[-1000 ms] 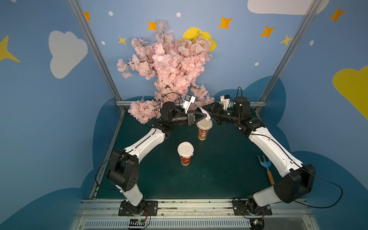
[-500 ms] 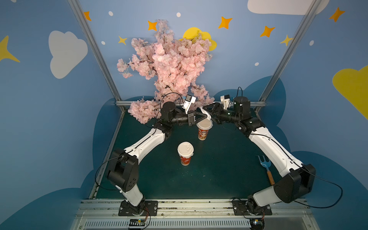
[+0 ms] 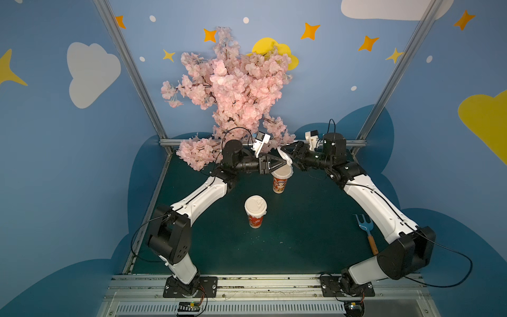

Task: Put the leak-proof paper on the milk tea cups
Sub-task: Adjust the cup lid, then place the cup lid on the cup.

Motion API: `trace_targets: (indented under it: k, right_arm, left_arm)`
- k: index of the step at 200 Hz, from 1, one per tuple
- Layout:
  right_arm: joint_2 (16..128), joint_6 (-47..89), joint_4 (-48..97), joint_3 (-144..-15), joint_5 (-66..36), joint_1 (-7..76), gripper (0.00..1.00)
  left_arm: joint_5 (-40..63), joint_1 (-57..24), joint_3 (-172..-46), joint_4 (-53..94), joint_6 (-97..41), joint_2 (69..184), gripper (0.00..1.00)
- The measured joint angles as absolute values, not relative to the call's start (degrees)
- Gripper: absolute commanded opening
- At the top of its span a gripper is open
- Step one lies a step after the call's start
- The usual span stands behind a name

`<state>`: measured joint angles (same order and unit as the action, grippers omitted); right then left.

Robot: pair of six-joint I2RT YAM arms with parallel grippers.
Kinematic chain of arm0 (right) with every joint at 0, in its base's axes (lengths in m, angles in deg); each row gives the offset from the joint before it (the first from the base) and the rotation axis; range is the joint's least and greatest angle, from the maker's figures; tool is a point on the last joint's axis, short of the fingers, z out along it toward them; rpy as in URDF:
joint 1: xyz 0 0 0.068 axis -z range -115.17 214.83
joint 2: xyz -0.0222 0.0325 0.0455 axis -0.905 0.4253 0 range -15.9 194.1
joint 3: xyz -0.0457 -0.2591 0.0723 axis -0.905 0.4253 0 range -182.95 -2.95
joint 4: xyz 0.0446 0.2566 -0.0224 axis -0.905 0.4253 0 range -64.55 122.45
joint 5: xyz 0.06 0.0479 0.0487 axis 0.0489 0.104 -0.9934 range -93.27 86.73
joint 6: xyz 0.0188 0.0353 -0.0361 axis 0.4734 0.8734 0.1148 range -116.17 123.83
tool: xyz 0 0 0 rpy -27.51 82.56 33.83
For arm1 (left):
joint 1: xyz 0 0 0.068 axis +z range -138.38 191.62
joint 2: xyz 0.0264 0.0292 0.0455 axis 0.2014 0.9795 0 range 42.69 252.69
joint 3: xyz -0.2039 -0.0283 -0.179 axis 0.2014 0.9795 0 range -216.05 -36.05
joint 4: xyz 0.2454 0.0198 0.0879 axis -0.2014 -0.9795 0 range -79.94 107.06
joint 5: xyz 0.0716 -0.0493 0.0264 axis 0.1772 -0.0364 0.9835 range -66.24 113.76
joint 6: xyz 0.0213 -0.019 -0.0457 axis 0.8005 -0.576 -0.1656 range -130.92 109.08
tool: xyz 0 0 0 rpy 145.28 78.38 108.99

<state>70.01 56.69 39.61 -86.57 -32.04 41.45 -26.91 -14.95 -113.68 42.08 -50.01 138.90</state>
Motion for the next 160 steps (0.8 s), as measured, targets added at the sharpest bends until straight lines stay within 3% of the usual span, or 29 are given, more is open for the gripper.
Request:
trace_targets:
  k: [63, 153, 160]
  right_arm:
    - [78.0, 36.7, 53.4, -97.7, -22.8, 40.8, 0.77]
    - [85.2, 13.4, 58.8, -98.5, -9.4, 34.9, 0.77]
    - [85.4, 12.6, 58.7, -98.6, -8.8, 34.8, 0.78]
  left_arm:
    - [-26.4, -8.0, -115.1, 34.8, -52.9, 137.8, 0.87]
    - [-25.7, -5.6, -115.0, 30.7, -53.8, 135.4, 0.90]
    - [-25.7, -5.6, -115.0, 30.5, -53.8, 135.4, 0.95]
